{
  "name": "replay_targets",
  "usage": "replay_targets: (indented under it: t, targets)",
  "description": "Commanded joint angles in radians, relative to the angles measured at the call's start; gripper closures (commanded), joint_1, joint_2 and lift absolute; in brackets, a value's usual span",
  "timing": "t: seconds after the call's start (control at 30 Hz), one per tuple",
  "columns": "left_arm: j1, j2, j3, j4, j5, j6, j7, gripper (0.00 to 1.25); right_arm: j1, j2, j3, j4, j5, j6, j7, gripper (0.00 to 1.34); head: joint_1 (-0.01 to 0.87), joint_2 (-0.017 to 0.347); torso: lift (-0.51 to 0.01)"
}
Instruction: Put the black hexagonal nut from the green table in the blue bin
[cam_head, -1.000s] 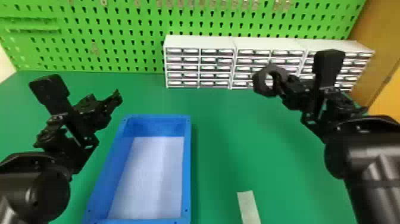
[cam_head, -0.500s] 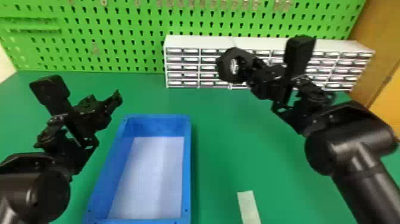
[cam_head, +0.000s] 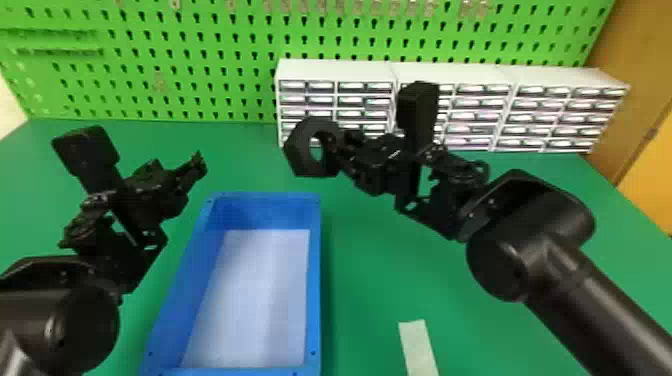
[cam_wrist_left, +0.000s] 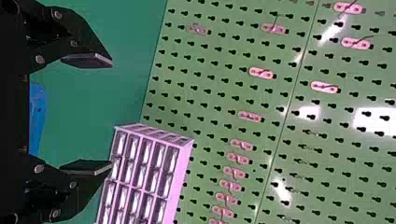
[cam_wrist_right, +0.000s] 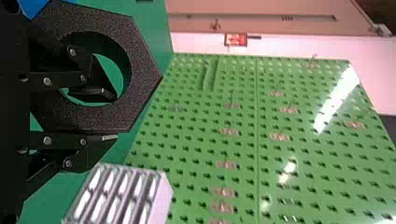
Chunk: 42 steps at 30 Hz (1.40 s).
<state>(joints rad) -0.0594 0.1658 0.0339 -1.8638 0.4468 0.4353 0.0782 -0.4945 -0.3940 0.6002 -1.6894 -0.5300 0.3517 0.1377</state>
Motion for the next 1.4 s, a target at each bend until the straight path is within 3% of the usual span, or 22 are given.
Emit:
replay_targets:
  t: [0.0,0.47,1.07,1.23,1.37]
  targets:
    - [0.0,0.001,0.0,0.0,0.001,-0.001,0.0,0.48,-0.022,-0.009,0.066,0.011,-0.045,0.0,0.0,0.99,0.691,0.009,-0.097]
    - [-0.002,0.0,0.0,0.002,0.0,0.0,0.0,0.48,-0.059,-0.02,0.178,0.028,-0.102,0.0,0.016,0.99,0.691,0.009,-0.097]
    - [-0.002,0.001,-0.002,0.003,0.001,0.002,0.0,0.48,-0.068,-0.02,0.196,0.031,-0.117,0.021,0.026,0.98,0.691,0.009,-0.097]
    - [-0.002,0.0,-0.002,0.003,0.003,0.002,0.0,0.48,-0.068,-0.02,0.196,0.031,-0.119,0.036,0.026,0.81,0.691,0.009,-0.097]
    - [-0.002,0.0,-0.003,0.003,0.003,0.002,0.0,0.48,-0.064,-0.02,0.194,0.039,-0.128,0.041,0.026,0.47,0.691,0.009,-0.097]
